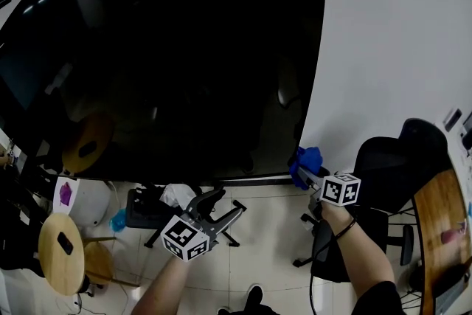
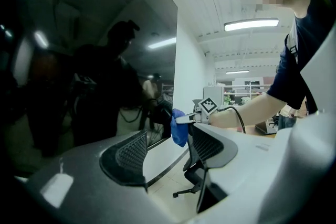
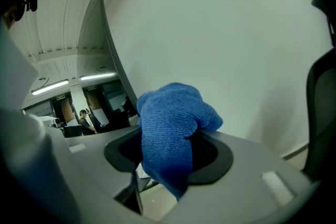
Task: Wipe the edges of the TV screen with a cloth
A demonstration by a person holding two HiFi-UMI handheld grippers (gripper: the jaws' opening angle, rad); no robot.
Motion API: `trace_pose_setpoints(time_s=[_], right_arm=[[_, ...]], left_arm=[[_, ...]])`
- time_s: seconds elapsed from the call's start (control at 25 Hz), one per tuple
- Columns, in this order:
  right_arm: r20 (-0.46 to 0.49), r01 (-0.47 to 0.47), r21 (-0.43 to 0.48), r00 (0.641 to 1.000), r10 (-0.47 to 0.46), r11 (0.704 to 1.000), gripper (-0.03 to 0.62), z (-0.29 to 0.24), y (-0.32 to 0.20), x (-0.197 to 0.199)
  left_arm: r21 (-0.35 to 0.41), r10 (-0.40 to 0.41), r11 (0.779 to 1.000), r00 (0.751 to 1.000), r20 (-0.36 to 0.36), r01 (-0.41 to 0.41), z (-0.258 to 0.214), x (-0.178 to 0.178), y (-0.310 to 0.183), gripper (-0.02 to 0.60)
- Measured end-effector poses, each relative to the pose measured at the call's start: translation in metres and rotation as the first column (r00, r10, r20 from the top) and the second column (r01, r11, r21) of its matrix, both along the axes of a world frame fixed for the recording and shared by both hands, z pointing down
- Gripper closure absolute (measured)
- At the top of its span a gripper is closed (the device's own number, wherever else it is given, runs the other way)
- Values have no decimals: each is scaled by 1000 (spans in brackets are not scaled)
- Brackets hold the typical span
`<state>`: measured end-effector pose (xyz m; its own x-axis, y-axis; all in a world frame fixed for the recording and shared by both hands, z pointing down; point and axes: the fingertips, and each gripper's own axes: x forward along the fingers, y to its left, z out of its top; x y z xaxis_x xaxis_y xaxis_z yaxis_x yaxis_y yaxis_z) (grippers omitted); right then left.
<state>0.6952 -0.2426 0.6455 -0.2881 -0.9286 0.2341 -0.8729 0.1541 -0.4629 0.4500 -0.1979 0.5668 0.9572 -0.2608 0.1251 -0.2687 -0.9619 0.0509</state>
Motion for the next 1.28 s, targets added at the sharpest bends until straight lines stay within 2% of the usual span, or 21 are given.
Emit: trace_pose_setpoints(time_s=[0.32, 0.6, 0.88, 1.08, 1.28], right_arm=[[-1, -33, -104, 999, 33, 994, 372, 62, 7, 4], [-91, -22, -229, 996, 2, 973, 372, 107, 24, -14], [-61, -3, -211, 998, -11, 977, 372, 94, 2, -43], [51, 19, -229, 999, -8, 973, 372, 100, -6, -58], [24, 14, -230, 1000, -8, 973, 372, 104, -16, -67]], left_arm=[[-27, -31, 999, 999, 22, 31, 16, -10, -5, 318], [-43, -49, 998, 998, 42, 51, 25, -19, -4, 318], [-50, -68, 996, 996, 60, 71, 29, -30, -6, 318], [-62, -96, 993, 993, 68, 101, 35, -45, -8, 318], [-66, -135, 988, 989, 65, 139, 36, -69, -13, 318]])
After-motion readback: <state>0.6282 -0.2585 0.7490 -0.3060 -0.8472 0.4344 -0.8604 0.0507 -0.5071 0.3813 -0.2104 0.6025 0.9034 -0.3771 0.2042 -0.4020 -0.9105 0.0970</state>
